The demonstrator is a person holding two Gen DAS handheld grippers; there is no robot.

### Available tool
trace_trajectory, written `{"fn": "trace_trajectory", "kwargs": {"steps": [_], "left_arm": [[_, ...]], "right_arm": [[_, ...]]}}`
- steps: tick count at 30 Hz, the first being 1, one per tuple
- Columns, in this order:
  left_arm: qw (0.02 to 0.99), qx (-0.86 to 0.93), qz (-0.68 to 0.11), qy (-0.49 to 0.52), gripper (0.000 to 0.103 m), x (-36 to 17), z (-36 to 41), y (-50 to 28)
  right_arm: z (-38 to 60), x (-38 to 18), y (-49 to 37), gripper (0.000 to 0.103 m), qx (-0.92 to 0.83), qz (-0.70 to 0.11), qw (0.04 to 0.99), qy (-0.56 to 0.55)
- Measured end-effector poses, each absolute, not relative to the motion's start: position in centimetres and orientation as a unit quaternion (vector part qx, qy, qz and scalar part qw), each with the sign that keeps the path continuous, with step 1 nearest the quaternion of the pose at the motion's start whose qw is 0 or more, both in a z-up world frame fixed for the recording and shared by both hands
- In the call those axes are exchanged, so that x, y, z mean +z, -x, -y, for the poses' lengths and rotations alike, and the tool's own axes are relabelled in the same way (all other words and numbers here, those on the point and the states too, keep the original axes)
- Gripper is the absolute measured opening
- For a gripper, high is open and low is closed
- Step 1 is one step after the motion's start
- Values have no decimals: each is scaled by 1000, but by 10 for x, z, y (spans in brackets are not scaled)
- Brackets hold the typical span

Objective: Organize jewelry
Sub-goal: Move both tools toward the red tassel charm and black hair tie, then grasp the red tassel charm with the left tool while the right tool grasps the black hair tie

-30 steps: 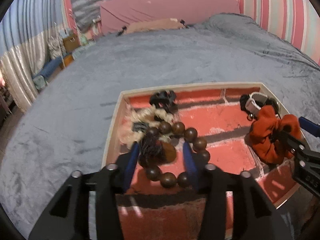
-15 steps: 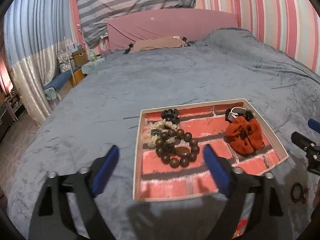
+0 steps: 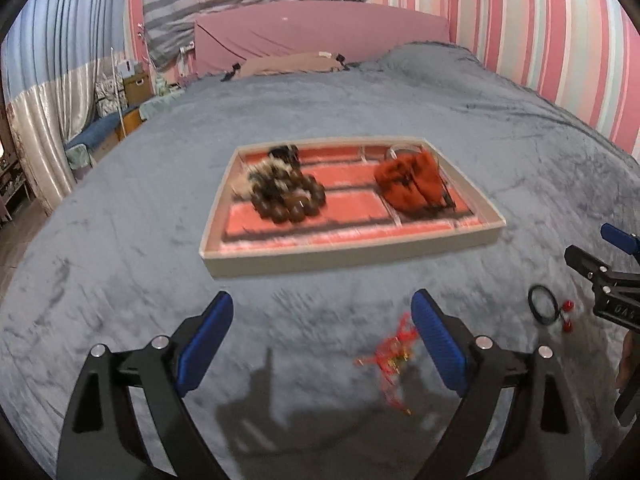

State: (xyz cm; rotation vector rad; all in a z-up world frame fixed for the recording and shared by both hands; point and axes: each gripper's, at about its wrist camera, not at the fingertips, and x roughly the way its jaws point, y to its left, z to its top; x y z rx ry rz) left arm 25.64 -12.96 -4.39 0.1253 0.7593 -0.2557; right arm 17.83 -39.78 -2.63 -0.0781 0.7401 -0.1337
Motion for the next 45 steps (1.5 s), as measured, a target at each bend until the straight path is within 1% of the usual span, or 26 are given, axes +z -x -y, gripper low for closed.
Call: {"fn": "trace_trajectory", "kwargs": {"steps": [5,9,17,18,20,24,26,28,32,34,35,37,39,41,42,45], "left_arm": [[906,-136,-395,-72,89,-73,146,-249],[905,-133,-394,-90,89,-85,158,-248],[899,-133,-412,-59,88,-96,154,-267],[896,-136,-419,-55,87,-100,153,-269],[892,-139,-427,-55,81,-105,153,-272],[891,-144,-426,-58,80,-108,154,-274],[892,-145,-426,-56,77,-109,154,-277],[892,-146,-425,-52,70,-108,152,-278],[893,-148,-421,-55,65,-108,151,-275],[894,-150,-419,-57,59,-108,151,-274],[894,-152,-418,-58,57,-107,151,-273],[894,-155,-415,-62,45,-107,151,-271],[894,-162,-412,-67,37,-106,151,-268],[894,-165,-412,-69,33,-107,151,-267],[893,-166,-412,-68,30,-106,151,-267],[893,-169,-412,-69,27,-107,151,-267]], "right_arm": [[407,-53,-172,92,-73,-379,922,36],[416,-70,-171,85,-77,-396,914,28],[418,-84,-174,75,-80,-412,907,24],[418,-87,-175,73,-78,-416,906,23],[418,-91,-176,70,-75,-422,903,21],[416,-95,-177,67,-75,-423,903,26],[415,-97,-177,65,-72,-424,902,26],[416,-97,-176,61,-69,-422,903,24],[413,-98,-176,54,-65,-421,905,27],[410,-98,-175,48,-62,-418,906,33],[409,-97,-176,47,-62,-418,906,35],[407,-98,-176,42,-60,-418,905,37],[406,-98,-177,38,-60,-418,906,38],[406,-98,-177,34,-59,-419,905,38],[406,-98,-177,31,-58,-419,905,37],[405,-98,-178,27,-57,-421,904,40]]}}
